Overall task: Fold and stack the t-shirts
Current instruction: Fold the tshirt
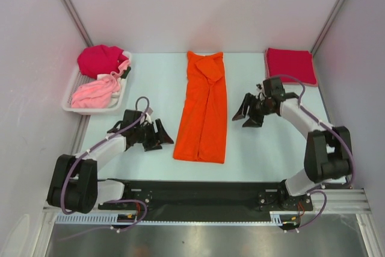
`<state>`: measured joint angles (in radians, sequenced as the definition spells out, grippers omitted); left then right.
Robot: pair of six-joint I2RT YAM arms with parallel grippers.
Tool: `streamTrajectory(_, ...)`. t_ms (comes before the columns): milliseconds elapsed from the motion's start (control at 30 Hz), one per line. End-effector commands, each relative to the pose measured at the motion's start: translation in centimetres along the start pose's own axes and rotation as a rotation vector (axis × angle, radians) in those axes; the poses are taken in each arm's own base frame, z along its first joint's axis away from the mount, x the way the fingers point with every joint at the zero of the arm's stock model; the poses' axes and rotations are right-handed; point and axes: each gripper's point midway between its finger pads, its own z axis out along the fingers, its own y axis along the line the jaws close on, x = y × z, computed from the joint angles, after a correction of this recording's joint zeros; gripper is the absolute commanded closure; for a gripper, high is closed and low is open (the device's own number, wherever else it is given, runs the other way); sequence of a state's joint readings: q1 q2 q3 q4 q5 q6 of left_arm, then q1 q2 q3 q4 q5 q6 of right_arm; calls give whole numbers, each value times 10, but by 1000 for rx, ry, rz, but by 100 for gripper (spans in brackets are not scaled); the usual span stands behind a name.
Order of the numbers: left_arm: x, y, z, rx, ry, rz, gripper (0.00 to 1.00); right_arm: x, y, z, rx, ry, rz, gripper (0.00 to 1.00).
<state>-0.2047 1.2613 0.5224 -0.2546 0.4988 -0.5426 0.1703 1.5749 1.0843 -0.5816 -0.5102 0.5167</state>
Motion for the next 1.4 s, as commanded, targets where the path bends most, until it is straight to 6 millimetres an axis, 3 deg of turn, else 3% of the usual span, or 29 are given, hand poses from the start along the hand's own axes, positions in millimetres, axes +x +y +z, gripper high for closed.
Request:
streamTrajectory(0,6,-9,-6,40,-2,-5,26,31,9,-10,-52,-19,-35,36)
streamTrajectory(33,9,-8,-6,42,4,-12,27,48,1,-10,-50,-4,-22,36)
streamTrajectory(167,17,-8,-8,56,11,-26,27,76,-4,-10,-88,15,8,36)
streamTrajectory(400,24,-8,-9,55,4,-66,27,110,-9,-7,-137,44,42,35)
streamTrajectory(833,34,-9,-2,25,-3,31,31,137,-15,12,-191,104,75,35)
streamTrajectory(1167,46,-4,12,10,53,61,42,157,-18,38,-187,174,101,44)
streamTrajectory(1367,47,-7,14,26,68,71,48,159,-20,44,-175,173,119,49)
